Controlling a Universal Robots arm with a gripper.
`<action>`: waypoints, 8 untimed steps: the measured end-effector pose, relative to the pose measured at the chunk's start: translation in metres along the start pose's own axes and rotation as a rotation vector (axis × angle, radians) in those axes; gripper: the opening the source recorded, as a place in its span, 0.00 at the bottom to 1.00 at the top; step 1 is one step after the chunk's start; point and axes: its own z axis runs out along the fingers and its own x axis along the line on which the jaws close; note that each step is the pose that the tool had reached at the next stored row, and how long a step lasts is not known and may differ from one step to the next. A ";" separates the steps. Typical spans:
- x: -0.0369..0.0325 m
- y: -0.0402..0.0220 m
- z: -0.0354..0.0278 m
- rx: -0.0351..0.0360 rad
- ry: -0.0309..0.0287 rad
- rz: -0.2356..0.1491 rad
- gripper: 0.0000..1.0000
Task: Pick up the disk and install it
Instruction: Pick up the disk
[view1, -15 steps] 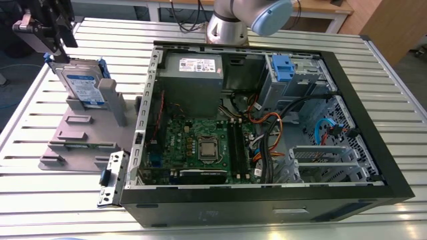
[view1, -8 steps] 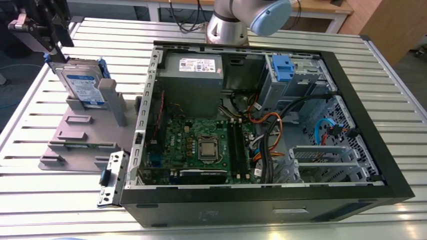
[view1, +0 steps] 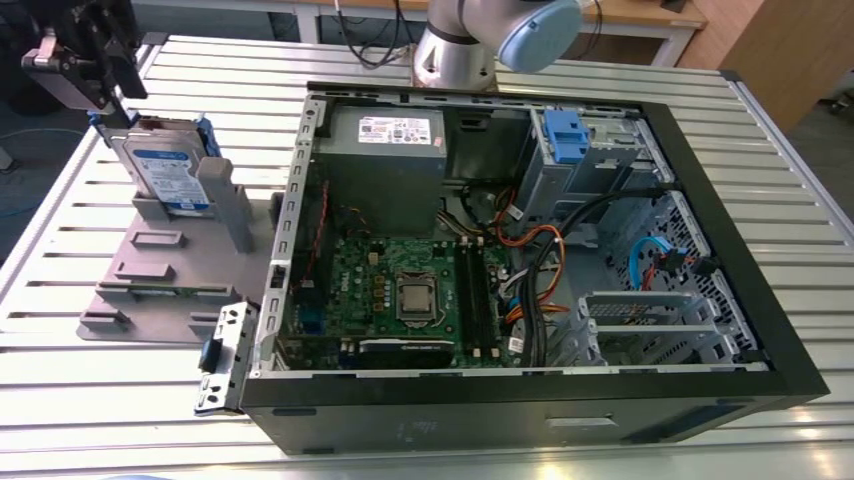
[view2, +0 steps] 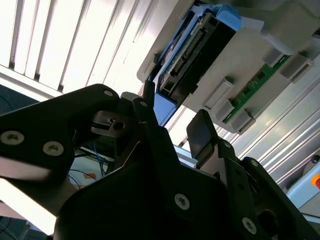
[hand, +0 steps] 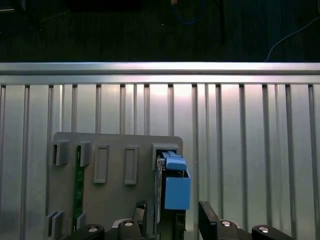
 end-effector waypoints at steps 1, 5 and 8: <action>-0.0004 0.0018 0.0013 -0.0002 0.0001 0.000 0.53; -0.0006 0.0049 0.0075 0.0000 0.0000 -0.001 0.53; -0.0009 0.0048 0.0123 0.0000 0.0012 -0.003 0.53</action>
